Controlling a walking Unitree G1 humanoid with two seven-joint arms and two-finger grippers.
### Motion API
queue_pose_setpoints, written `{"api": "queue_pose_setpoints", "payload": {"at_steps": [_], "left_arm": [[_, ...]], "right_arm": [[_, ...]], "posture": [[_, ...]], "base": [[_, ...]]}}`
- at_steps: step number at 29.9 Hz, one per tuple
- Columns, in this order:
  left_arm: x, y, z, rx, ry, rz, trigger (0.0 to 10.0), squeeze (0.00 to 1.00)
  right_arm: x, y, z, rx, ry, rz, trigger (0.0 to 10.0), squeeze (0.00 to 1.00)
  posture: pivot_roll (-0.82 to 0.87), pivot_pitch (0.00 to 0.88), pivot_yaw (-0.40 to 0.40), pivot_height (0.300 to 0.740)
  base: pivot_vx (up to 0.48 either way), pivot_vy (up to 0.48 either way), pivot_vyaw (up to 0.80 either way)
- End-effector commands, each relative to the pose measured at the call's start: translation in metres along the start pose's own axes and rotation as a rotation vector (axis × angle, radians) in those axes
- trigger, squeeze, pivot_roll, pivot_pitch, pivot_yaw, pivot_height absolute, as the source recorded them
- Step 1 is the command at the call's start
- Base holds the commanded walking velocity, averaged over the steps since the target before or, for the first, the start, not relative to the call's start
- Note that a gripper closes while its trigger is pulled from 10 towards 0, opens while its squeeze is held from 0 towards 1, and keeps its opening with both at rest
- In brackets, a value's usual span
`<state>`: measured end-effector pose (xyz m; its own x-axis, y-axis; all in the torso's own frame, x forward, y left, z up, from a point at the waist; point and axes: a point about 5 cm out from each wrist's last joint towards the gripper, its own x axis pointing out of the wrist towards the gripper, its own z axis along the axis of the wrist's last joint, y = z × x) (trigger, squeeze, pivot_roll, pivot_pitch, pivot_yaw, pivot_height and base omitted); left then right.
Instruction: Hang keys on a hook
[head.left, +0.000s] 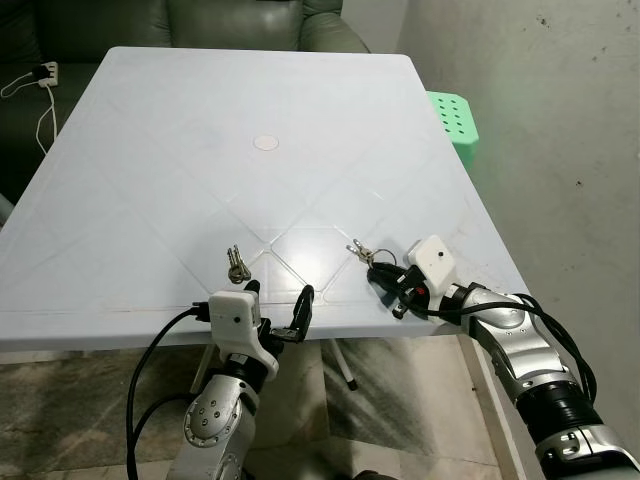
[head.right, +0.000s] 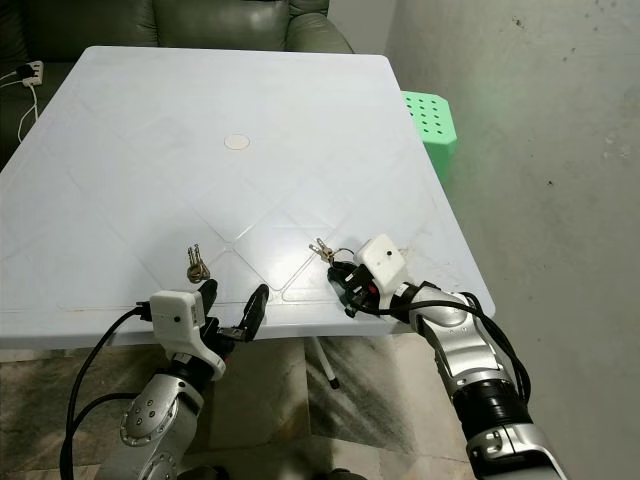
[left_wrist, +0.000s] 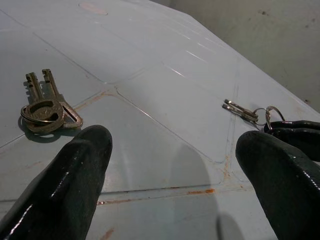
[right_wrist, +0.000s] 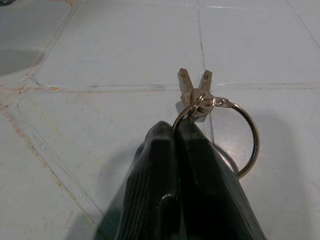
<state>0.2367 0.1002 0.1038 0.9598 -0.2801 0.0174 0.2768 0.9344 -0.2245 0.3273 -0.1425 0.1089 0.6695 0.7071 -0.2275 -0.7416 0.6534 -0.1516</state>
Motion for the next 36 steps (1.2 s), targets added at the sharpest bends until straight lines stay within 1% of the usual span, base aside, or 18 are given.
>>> {"api": "queue_pose_setpoints", "payload": {"at_steps": [1,4,6,8,9,10,11,13,14,17,18,23,24,28,29,31,33,36], "left_arm": [[0.000,-0.007,-0.001,-0.023,-0.001,-0.007,10.0,0.00],[0.000,-0.008,-0.001,-0.021,-0.003,-0.009,10.0,0.00],[0.001,-0.007,0.000,-0.022,-0.003,-0.005,10.0,0.00],[0.001,-0.007,0.000,-0.020,-0.006,-0.005,10.0,0.00],[0.002,-0.006,0.000,-0.021,-0.007,-0.002,10.0,0.00],[0.002,-0.006,0.000,-0.021,-0.007,0.000,10.0,0.00],[0.002,-0.005,0.001,-0.023,-0.009,0.003,10.0,0.00],[0.003,-0.005,0.001,-0.024,-0.010,0.006,10.0,0.00],[0.003,-0.004,0.002,-0.028,-0.014,0.013,10.0,0.00],[0.005,-0.002,0.003,-0.027,-0.019,0.017,10.0,0.00],[0.005,-0.002,0.003,-0.027,-0.019,0.017,10.0,0.00],[0.010,0.003,0.008,-0.023,-0.037,0.034,10.0,0.00],[0.013,0.007,0.011,-0.011,-0.050,0.045,10.0,0.00],[0.017,0.016,0.018,0.010,-0.073,0.066,10.0,0.00],[0.019,0.023,0.022,0.026,-0.089,0.080,10.0,0.00],[0.021,0.026,0.024,0.033,-0.097,0.086,10.0,0.00],[0.024,0.038,0.034,0.066,-0.128,0.107,10.0,0.00],[0.026,0.045,0.042,0.071,-0.153,0.109,10.0,0.00]], "right_arm": [[-0.006,-0.004,-0.006,0.022,0.011,-0.016,0.0,0.00],[-0.007,-0.003,-0.003,0.032,-0.026,-0.013,0.0,0.00],[-0.006,-0.005,-0.003,0.060,-0.031,-0.050,0.0,0.00],[-0.007,-0.006,0.004,0.063,-0.114,-0.063,0.1,0.00],[-0.007,-0.006,0.006,0.087,-0.134,-0.078,4.0,0.00],[-0.008,-0.007,0.006,0.105,-0.143,-0.088,4.0,0.00],[-0.010,-0.007,0.014,0.149,-0.240,-0.097,0.0,0.00],[-0.010,-0.007,0.016,0.163,-0.262,-0.106,0.0,0.00],[-0.011,-0.005,0.019,0.220,-0.302,-0.119,0.0,0.00],[-0.014,-0.002,0.025,0.277,-0.375,-0.164,0.0,0.00],[-0.014,-0.002,0.025,0.277,-0.375,-0.164,0.0,0.00],[-0.016,-0.007,0.032,0.309,-0.431,-0.273,0.0,0.00],[-0.018,-0.008,0.034,0.311,-0.449,-0.316,10.0,0.00],[-0.027,-0.012,0.043,0.277,-0.511,-0.425,10.0,0.00],[-0.032,-0.013,0.046,0.235,-0.521,-0.477,10.0,0.00],[-0.034,-0.013,0.047,0.219,-0.520,-0.498,10.0,0.00],[-0.040,-0.012,0.046,0.177,-0.512,-0.571,10.0,0.00],[-0.046,-0.011,0.045,0.170,-0.505,-0.614,10.0,0.00]], "posture": [[0.02,0.139,-0.124,0.740],[0.02,0.136,-0.125,0.740],[0.02,0.136,-0.125,0.740],[0.02,0.138,-0.129,0.740],[0.02,0.138,-0.129,0.740],[0.02,0.138,-0.129,0.740],[0.02,0.142,-0.130,0.740],[0.02,0.141,-0.131,0.740],[0.02,0.144,-0.130,0.740],[0.02,0.145,-0.129,0.740],[0.02,0.145,-0.129,0.740],[0.02,0.144,-0.126,0.740],[0.02,0.143,-0.123,0.740],[0.02,0.139,-0.120,0.740],[0.02,0.139,-0.120,0.740],[0.01,0.131,-0.116,0.740],[0.00,0.125,-0.111,0.740],[0.00,0.120,-0.107,0.740]], "base": [[0.000,0.000,0.00],[0.000,0.000,0.00],[0.000,0.000,0.00],[0.000,0.000,0.00],[0.000,0.000,0.00],[0.000,0.000,0.00],[0.000,0.000,0.00],[0.000,0.000,0.00],[0.000,0.000,0.00],[0.000,0.000,0.00],[0.000,0.000,0.00],[0.000,0.000,0.00],[0.000,0.000,0.00],[0.000,0.000,0.00],[0.000,0.000,0.00],[0.000,0.000,0.00],[0.000,0.000,0.00],[0.000,0.000,0.00]]}}
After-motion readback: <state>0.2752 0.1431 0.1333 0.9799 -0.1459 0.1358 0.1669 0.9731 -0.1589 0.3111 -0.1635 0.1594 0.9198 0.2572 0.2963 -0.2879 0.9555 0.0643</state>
